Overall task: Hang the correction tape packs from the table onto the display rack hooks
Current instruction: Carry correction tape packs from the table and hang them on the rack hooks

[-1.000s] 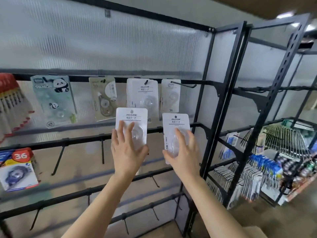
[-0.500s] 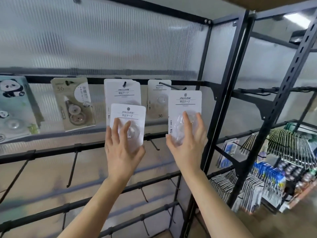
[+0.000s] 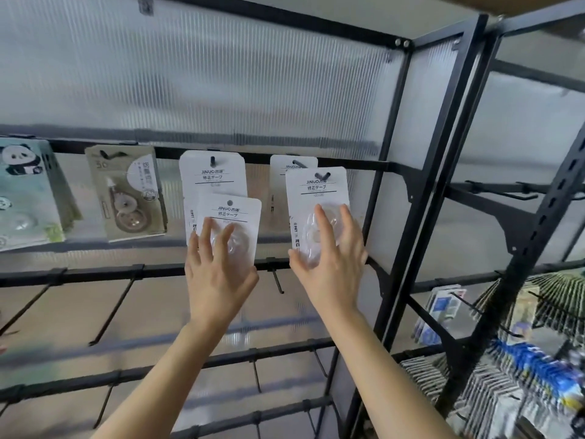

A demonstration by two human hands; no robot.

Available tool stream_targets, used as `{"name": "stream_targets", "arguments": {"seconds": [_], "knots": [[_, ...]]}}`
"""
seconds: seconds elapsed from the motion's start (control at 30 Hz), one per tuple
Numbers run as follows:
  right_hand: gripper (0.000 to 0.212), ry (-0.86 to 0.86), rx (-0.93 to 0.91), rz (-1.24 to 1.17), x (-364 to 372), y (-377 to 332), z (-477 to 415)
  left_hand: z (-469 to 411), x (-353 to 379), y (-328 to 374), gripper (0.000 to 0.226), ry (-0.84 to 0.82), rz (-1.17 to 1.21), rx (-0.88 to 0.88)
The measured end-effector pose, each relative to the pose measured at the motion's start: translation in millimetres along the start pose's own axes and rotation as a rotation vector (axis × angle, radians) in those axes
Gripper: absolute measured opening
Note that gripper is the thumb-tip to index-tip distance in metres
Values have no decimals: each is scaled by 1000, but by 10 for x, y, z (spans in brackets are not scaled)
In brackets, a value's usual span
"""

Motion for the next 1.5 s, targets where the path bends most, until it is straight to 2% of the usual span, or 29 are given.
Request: {"name": "stream_targets", "arguments": {"seconds": [0.17, 0.43, 0.67, 0.83, 0.93, 1.03, 1.13, 1.27, 1.33, 1.5], "knots": [[68, -95, 40, -65, 414, 66, -136, -15, 27, -31, 74, 16, -36, -12], [78, -278, 74, -39, 997, 171, -296, -16, 27, -42, 75, 20, -60, 14], [86, -452, 69, 74, 1202, 193, -430, -13, 49, -50, 89, -1, -109, 31], [92, -521, 72, 18, 1196, 197, -380, -12, 50, -56, 88, -14, -114, 31], [84, -429, 72, -96, 1025, 203, -297, -7, 32, -52, 88, -3, -104, 31], [67, -317, 97, -328, 769, 198, -204, 31, -6, -12, 88, 12, -86, 22], [53, -452, 312, -604, 519, 164, -86, 85, -35, 83, 81, 10, -59, 43], [35, -655, 485, -904, 303, 4, 79, 151, -19, 290, 83, -20, -9, 107], [35, -671, 554, -1023, 261, -66, 130, 192, 4, 401, 84, -37, 16, 142], [39, -610, 599, -1078, 192, -93, 155, 241, 63, 511, 86, -76, 33, 197]]}}
Point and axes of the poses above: each hand's wrist, its own z-axis away from the middle knuckle, its own x-axis out of the palm, y = z × x, the point moved 4 cm from there along -z, towards the middle knuckle, and after that the axes turned 12 degrees about y, right-handed, at the moved point
